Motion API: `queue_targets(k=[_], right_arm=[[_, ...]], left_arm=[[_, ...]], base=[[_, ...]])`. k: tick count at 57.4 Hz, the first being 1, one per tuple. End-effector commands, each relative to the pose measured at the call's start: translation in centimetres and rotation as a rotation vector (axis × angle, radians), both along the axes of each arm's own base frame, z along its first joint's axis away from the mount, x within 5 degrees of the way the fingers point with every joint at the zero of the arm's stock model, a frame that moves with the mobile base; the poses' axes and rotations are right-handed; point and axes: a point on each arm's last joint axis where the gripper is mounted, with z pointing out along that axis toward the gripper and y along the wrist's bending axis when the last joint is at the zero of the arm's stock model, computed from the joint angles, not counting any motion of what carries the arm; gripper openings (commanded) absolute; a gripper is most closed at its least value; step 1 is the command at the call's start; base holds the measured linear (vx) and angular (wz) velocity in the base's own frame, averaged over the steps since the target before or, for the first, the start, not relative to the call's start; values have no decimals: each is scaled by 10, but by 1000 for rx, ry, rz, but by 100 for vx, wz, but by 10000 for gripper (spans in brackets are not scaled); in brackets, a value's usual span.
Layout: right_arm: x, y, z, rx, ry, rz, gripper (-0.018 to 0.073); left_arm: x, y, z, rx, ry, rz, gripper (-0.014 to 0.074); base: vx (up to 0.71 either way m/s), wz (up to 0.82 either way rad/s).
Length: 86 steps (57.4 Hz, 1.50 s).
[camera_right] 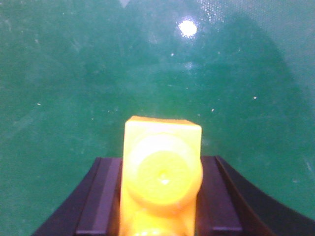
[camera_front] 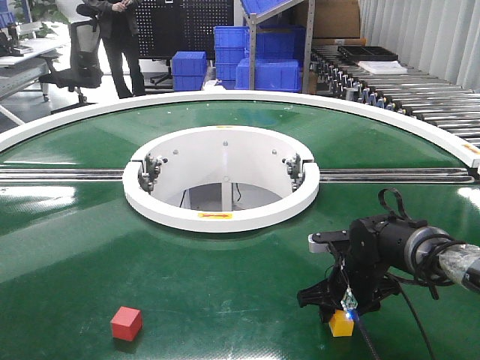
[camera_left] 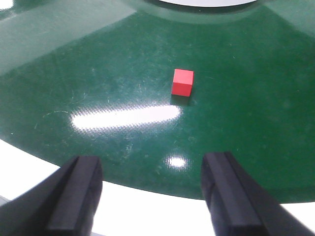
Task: Pick red and yellow blocks into blue bin
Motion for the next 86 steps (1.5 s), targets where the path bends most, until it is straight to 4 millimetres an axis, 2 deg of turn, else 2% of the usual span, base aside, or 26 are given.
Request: queue_targets(k=[1, 9, 11, 19, 32, 40, 53, 60, 69, 79, 86], right_arm=[[2, -2, 49, 15, -148, 4, 255], [-14, -5, 78, 21, -209, 25, 260], [-29, -7, 96, 18, -256, 52, 260], [-71, -16, 123, 5, -365, 112, 260], [-146, -27, 145, 2, -410, 215, 260], [-187, -30, 152, 51, -440, 244, 260], [-240, -36, 161, 70, -504, 327, 260], [-256, -38, 169, 71, -517, 359, 260], [-261, -38, 175, 89, -561, 349, 260], [-262, -37, 174, 105, -538, 340, 260], [-262, -37, 174, 105, -535, 341, 260]], left_arm=[[5, -1, 13, -11, -84, -5, 533], [5, -1, 13, -11, -84, -5, 533], [5, -1, 13, -11, -86, -5, 533], [6, -1, 14, -14, -101, -6, 533], [9, -2, 13, -22, -92, -8, 533], [17, -6, 11, -27, -72, -25, 533], [36, -23, 6, 20, -68, -187, 533], [56, -36, 0, 27, -32, -268, 533], [96, -48, -9, 39, 113, -275, 553], [155, -62, -17, 41, 205, -245, 645], [190, -68, -28, 72, 264, -223, 651]], base=[[0, 0], [0, 0], [0, 0], [0, 0], [0, 0], [0, 0], [0, 0], [0, 0], [0, 0], [0, 0], [0, 0]])
